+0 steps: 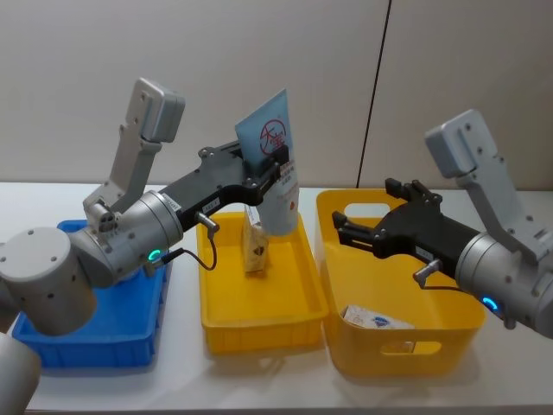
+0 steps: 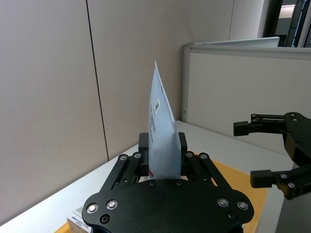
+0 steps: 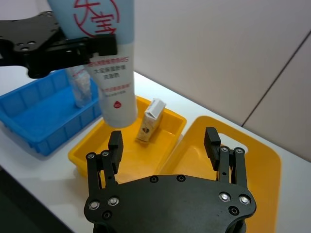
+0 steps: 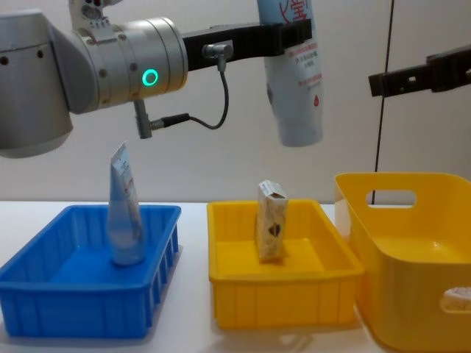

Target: Bimanual collaborative sorting of washing and personal care products

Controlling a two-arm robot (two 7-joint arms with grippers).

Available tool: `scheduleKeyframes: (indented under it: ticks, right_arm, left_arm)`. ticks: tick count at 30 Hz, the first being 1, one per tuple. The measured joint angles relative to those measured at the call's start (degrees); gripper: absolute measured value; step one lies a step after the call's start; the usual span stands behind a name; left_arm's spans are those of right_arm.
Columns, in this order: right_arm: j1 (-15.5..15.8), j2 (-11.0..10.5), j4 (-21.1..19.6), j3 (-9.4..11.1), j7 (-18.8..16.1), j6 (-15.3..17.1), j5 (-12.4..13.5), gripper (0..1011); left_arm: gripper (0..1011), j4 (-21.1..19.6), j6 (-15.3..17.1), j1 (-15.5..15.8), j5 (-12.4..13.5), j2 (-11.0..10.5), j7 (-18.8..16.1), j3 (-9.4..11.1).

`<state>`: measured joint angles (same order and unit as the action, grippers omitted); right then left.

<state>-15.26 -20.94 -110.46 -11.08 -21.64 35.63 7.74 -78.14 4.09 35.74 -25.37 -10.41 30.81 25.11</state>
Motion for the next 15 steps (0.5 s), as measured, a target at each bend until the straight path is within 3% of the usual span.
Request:
scheduleKeyframes:
  ticks: [15]
  right_arm:
    - [-2.91, -1.96, 3.47, -2.16, -5.11, -3.81, 1.88, 1001]
  left_arm:
    - [285, 0.00, 0.00, 0.01, 0.00, 0.00, 0.01, 0.00]
